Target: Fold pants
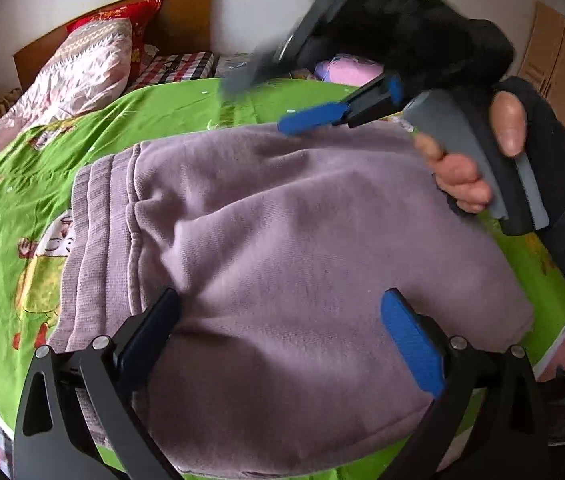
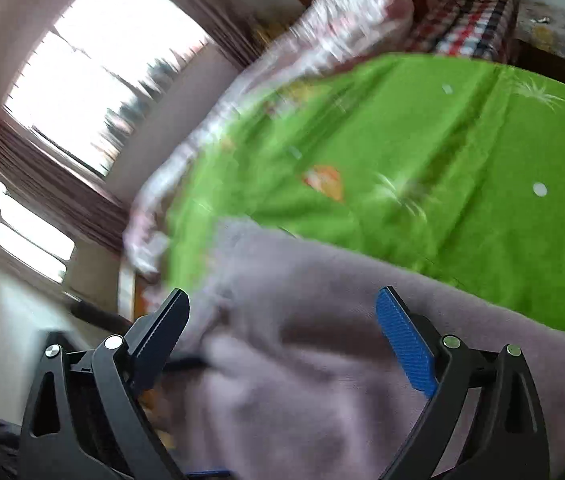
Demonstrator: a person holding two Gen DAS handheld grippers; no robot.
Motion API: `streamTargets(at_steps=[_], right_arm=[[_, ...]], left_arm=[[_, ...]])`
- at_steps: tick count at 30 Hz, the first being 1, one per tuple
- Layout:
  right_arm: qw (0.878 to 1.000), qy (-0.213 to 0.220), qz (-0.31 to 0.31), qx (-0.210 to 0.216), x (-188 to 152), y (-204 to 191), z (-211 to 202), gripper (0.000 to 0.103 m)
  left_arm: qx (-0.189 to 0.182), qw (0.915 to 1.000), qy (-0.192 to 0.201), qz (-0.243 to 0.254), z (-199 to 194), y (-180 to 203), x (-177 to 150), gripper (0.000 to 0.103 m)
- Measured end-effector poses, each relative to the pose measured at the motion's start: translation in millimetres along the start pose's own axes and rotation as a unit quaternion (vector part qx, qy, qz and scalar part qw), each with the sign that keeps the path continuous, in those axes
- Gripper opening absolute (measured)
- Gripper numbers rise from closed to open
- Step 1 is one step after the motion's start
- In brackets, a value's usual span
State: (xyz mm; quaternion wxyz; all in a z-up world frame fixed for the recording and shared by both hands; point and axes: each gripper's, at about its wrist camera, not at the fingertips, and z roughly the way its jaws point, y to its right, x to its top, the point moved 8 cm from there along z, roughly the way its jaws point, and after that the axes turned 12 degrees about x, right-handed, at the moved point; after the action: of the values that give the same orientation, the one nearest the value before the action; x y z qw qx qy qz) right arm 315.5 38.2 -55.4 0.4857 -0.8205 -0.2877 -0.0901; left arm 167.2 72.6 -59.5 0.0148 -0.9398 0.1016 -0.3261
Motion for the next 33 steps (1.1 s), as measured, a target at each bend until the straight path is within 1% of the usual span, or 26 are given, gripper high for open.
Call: streamTargets(at_steps=[1, 2, 3, 5, 6, 7, 8, 9, 11, 13, 14, 15, 16, 17, 18, 20, 21, 22, 24, 25, 27, 28, 29, 30, 32, 33], right_arm=[[1.000, -0.003, 0.000, -0.024, -1.9, 13.1, -2.6, 0.090], [0.999, 0.012, 0.001, -0.048, 1.2, 20.7, -7.1, 0.090], [0.998, 0.027, 0.004, -0.057, 2.4, 23.1, -23.0, 0.091], [0.995, 0.060, -0.007, -0.077, 3.4, 19.2, -43.6, 0.091], [0.992, 0.078, -0.025, -0.098, 0.6, 11.7, -59.1, 0.091], [0.989, 0.087, -0.038, -0.114, -2.4, 5.2, -68.2, 0.091], [0.985, 0.096, -0.055, -0.135, -13.0, -3.4, -79.8, 0.091], [0.982, 0.099, -0.063, -0.145, -21.2, -8.4, -87.1, 0.092], [0.977, 0.093, -0.080, -0.173, -42.6, -12.7, -94.8, 0.092], [0.971, 0.064, -0.099, -0.208, -76.5, -15.5, -91.8, 0.092], [0.968, 0.050, -0.107, -0.223, -87.9, -14.1, -89.7, 0.092], [0.960, 0.027, -0.117, -0.253, -103.1, -8.0, -85.2, 0.092], [0.949, 0.014, -0.132, -0.285, -114.5, -2.5, -82.8, 0.092], [0.943, 0.017, -0.156, -0.294, -121.6, -4.4, -82.2, 0.092], [0.941, 0.021, -0.163, -0.295, -124.4, -7.8, -81.6, 0.092], [0.940, 0.032, -0.148, -0.305, -131.0, -6.0, -91.2, 0.092], [0.936, 0.045, -0.134, -0.322, -132.6, -3.9, -98.5, 0.092], [0.935, 0.059, -0.128, -0.326, -132.9, -7.8, -104.7, 0.092], [0.940, 0.087, -0.129, -0.303, -140.0, -23.3, -112.8, 0.092], [0.941, 0.092, -0.130, -0.297, -145.0, -28.4, -112.8, 0.093], [0.943, 0.080, -0.129, -0.296, -158.9, -30.9, -107.1, 0.093], [0.942, 0.066, -0.127, -0.302, -168.9, -27.1, -99.4, 0.093], [0.940, 0.059, -0.122, -0.313, -171.7, -24.8, -97.3, 0.093], [0.941, 0.075, -0.112, -0.312, -177.5, -22.3, -97.9, 0.093], [0.946, 0.101, -0.082, -0.296, -181.7, -17.2, -101.6, 0.093], [0.946, 0.113, -0.070, -0.296, -185.0, -16.2, -104.7, 0.094]], left_arm=[[0.006, 1.0000, 0.001, 0.005, 0.1, 1.2, -0.5, 0.101], [0.009, 0.9999, 0.001, 0.007, -0.3, 1.5, -0.3, 0.101], [0.013, 0.9999, 0.002, 0.006, -2.2, 1.1, -0.4, 0.101], [0.018, 0.9998, 0.006, 0.001, -7.4, -0.2, 1.7, 0.101], [0.020, 0.9998, 0.007, 0.000, -9.5, -0.6, 2.7, 0.101], [0.022, 0.9997, 0.008, 0.001, -10.5, -0.9, 2.9, 0.101], [0.024, 0.9997, 0.006, 0.004, -9.3, -0.9, 2.0, 0.101], [0.027, 0.9996, 0.004, 0.007, -7.0, -0.7, 1.1, 0.101], [0.033, 0.9993, 0.003, 0.015, -3.5, 0.6, 0.2, 0.101], [0.040, 0.9989, 0.004, 0.024, -1.3, 2.6, -0.6, 0.101], [0.042, 0.9988, 0.003, 0.026, -0.4, 3.0, -0.9, 0.101], [0.042, 0.9988, 0.003, 0.026, 0.2, 2.9, -1.3, 0.101], [0.041, 0.9988, 0.002, 0.026, 0.7, 2.6, -1.6, 0.101], [0.041, 0.9988, 0.002, 0.026, 0.9, 2.6, -2.0, 0.101], [0.043, 0.9987, 0.002, 0.027, 1.3, 2.8, -2.4, 0.101], [0.045, 0.9986, 0.002, 0.028, 1.5, 2.7, -3.1, 0.101], [0.046, 0.9986, 0.003, 0.027, 1.4, 2.9, -3.6, 0.101], [0.045, 0.9986, 0.005, 0.026, 0.8, 3.1, -4.8, 0.101], [0.048, 0.9985, 0.007, 0.027, 1.6, 3.4, -5.1, 0.101], [0.050, 0.9983, 0.009, 0.028, 1.8, 4.0, -5.3, 0.101], [0.054, 0.9981, 0.013, 0.028, 2.2, 5.4, -5.4, 0.102], [0.056, 0.9979, 0.016, 0.028, 2.3, 5.5, -5.7, 0.102], [0.057, 0.9978, 0.017, 0.029, 2.4, 6.2, -6.1, 0.102], [0.059, 0.9976, 0.019, 0.031, 2.4, 7.1, -7.2, 0.102], [0.061, 0.9973, 0.026, 0.031, 2.1, 7.9, -8.3, 0.102], [0.061, 0.9972, 0.030, 0.031, 2.2, 8.0, -8.7, 0.102]])
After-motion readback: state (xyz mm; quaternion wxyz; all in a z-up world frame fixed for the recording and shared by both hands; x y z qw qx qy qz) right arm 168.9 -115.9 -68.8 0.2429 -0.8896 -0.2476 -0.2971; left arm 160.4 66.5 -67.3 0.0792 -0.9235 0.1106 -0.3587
